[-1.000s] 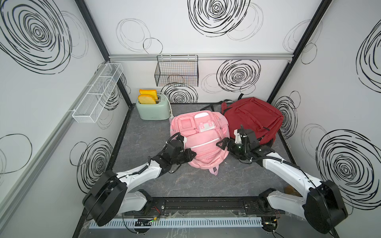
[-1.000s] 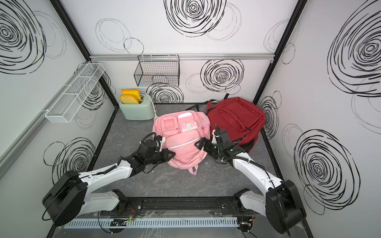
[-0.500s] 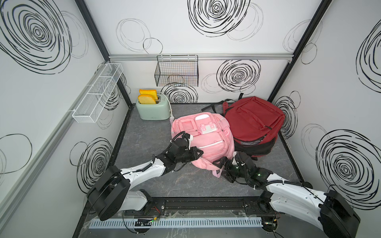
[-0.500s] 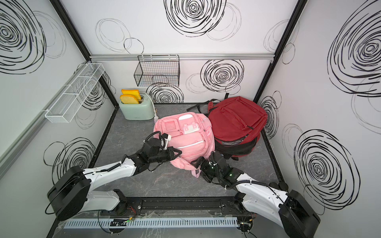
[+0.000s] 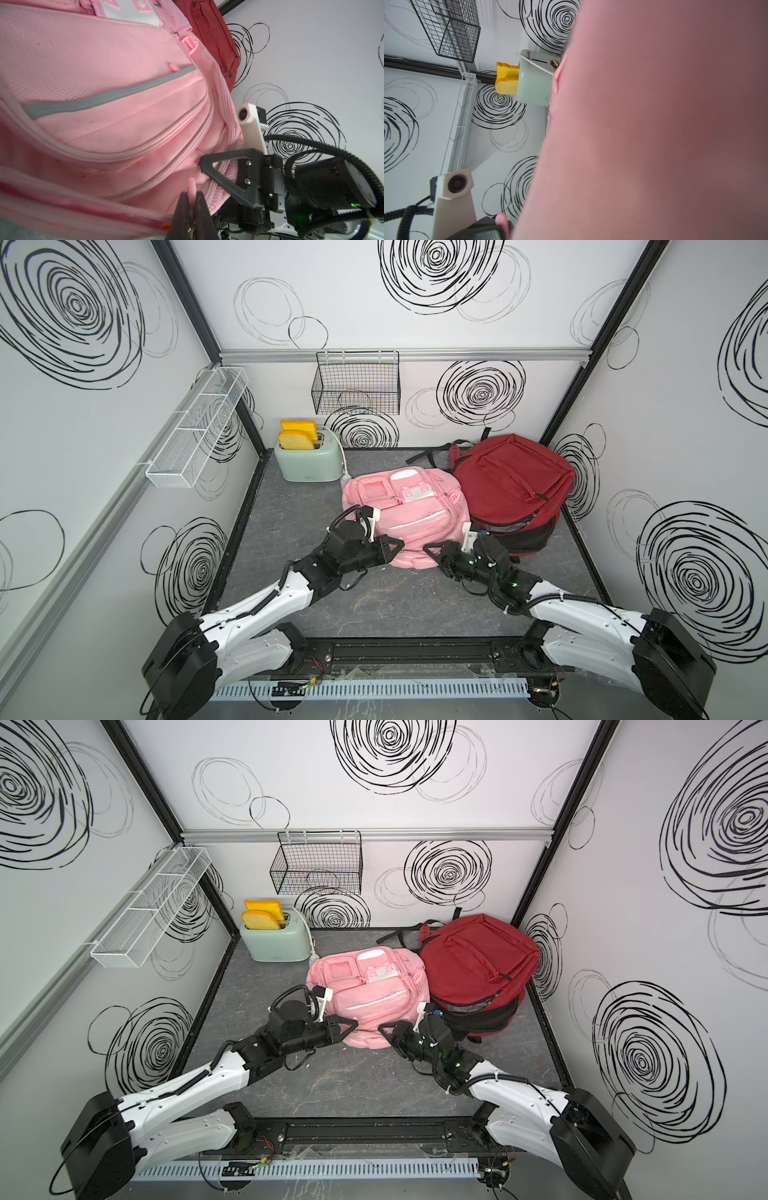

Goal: Zip up the backpack
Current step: Zip the zipper on the backpack.

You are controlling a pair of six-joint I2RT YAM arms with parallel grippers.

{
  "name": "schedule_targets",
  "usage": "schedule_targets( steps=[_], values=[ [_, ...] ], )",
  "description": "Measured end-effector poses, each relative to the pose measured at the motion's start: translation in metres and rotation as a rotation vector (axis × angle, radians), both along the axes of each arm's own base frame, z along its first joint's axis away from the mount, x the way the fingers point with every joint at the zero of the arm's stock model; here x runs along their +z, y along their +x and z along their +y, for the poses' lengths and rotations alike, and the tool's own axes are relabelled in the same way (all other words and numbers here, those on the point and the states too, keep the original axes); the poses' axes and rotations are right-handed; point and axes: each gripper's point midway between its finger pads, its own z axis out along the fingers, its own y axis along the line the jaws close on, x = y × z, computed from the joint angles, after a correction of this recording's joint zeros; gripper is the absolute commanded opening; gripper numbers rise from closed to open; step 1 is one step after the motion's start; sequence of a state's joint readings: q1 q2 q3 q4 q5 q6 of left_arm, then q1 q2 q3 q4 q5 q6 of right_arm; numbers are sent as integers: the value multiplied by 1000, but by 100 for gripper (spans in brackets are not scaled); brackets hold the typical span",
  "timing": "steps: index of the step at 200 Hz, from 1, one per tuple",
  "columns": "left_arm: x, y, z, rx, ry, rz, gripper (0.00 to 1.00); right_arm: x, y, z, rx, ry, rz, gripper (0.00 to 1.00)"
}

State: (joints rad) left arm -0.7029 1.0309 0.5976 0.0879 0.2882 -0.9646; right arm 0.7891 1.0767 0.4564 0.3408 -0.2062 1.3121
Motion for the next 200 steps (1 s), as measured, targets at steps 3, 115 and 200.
schedule_targets(
  steps=[3,115,200],
  values=[
    [1,0,1,2,1,0,0,3,1,2,8,-5,-10,0],
    [2,19,8,9,56,25,0,54,31,-20,233,-302,-255,0],
    [-15,47,43,131,170,-7,0,76,40,-33,326,-262,-281,0]
  ],
)
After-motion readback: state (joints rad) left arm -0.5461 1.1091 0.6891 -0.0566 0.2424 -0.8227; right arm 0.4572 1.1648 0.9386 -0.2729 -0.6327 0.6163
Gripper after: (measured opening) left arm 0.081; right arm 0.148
